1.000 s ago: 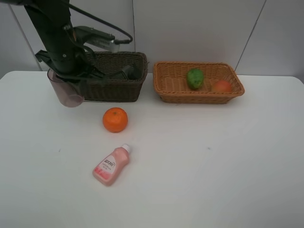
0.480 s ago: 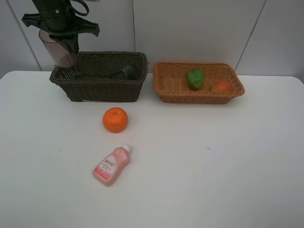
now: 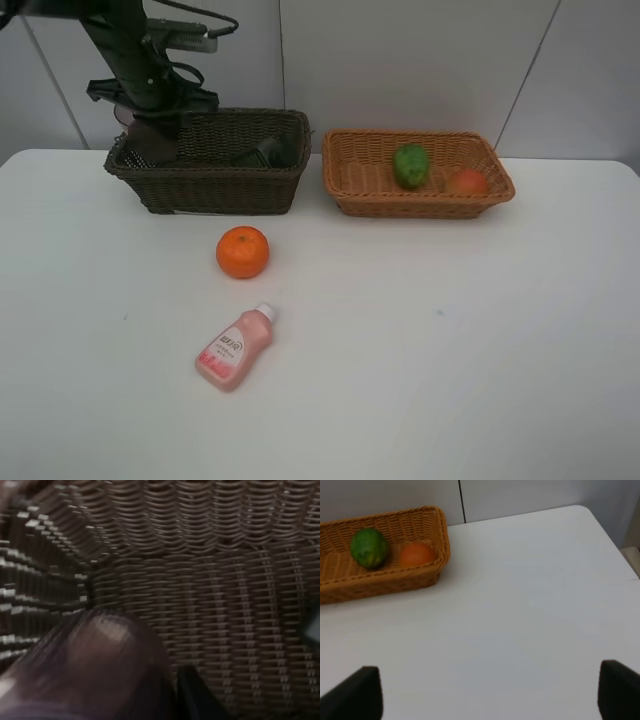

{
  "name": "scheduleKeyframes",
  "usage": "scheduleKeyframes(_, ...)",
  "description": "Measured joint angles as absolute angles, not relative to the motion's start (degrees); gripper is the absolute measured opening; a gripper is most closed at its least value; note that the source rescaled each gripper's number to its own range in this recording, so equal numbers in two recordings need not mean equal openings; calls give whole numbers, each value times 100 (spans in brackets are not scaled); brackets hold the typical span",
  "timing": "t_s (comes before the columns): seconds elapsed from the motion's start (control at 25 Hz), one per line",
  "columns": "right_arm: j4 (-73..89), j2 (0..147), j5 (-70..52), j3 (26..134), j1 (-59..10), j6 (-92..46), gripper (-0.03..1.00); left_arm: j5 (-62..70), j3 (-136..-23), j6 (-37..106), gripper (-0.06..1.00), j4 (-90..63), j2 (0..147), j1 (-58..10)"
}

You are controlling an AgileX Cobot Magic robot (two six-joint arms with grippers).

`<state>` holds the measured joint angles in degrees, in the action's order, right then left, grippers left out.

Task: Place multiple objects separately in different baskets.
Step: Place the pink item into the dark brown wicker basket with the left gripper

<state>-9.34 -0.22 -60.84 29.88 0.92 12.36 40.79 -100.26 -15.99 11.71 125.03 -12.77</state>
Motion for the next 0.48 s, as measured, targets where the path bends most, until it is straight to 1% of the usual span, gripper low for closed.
scheduleKeyframes(0.16, -934, -22, -6084, 2988, 92, 1236, 88, 3800, -10026, -1524, 0, 973, 12786, -1277)
scheduleKeyframes(0.4, -934, -22, -6084, 2988, 92, 1236, 88, 3764, -10026, -1399, 0, 865, 12937, -1277)
scheduleKeyframes(0.48, -934, -22, -6084, 2988, 92, 1236, 88, 3797, -10050, -1269, 3, 865, 12937, -1277)
